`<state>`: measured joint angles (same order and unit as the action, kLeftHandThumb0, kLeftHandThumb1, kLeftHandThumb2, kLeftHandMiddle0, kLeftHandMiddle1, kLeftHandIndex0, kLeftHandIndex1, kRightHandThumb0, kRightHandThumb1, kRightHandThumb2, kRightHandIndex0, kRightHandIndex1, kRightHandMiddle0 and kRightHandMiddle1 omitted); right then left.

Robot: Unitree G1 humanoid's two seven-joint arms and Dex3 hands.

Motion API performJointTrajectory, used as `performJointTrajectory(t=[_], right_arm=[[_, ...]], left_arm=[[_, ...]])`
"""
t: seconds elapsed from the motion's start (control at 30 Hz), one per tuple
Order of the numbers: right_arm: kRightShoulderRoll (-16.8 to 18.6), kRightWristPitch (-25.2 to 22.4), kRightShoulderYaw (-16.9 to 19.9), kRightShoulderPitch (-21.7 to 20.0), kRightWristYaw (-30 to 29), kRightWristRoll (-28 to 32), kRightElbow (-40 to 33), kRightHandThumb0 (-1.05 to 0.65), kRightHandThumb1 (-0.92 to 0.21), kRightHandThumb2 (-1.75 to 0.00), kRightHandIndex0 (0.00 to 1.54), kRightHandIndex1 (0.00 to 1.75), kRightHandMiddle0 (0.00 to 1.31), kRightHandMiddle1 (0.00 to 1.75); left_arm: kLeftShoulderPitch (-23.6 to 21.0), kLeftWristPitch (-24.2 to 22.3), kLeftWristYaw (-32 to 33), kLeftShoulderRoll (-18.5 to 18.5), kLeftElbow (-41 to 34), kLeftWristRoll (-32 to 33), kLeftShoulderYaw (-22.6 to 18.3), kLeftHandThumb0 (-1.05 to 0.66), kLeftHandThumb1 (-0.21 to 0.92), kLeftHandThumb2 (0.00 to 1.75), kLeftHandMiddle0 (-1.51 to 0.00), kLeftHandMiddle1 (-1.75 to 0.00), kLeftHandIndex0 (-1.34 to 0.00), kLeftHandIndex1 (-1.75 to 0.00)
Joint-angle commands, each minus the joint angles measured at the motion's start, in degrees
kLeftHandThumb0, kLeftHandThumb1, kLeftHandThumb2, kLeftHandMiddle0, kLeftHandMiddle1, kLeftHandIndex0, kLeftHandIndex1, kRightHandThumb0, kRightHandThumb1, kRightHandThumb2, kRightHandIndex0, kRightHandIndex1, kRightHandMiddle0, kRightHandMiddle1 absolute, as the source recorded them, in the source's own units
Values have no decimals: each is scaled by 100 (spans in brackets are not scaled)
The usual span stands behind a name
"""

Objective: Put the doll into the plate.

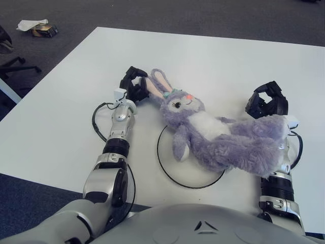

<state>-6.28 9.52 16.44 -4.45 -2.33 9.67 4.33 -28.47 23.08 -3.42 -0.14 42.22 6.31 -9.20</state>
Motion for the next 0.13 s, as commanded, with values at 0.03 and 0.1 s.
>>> performJointTrajectory(t=[0.03, 0.1], right_arm=[[125, -19, 38, 471, 56, 57, 190, -43, -50, -109, 107, 175, 47, 175], [130, -12, 31, 479, 71, 60, 173, -43, -50, -109, 107, 175, 47, 175]], left_arm=[[367, 123, 146, -118, 248, 3, -41, -41, 54, 103, -120, -175, -44, -175], [385, 266, 235, -118, 256, -64, -29, -42, 52, 107, -119, -175, -46, -175]])
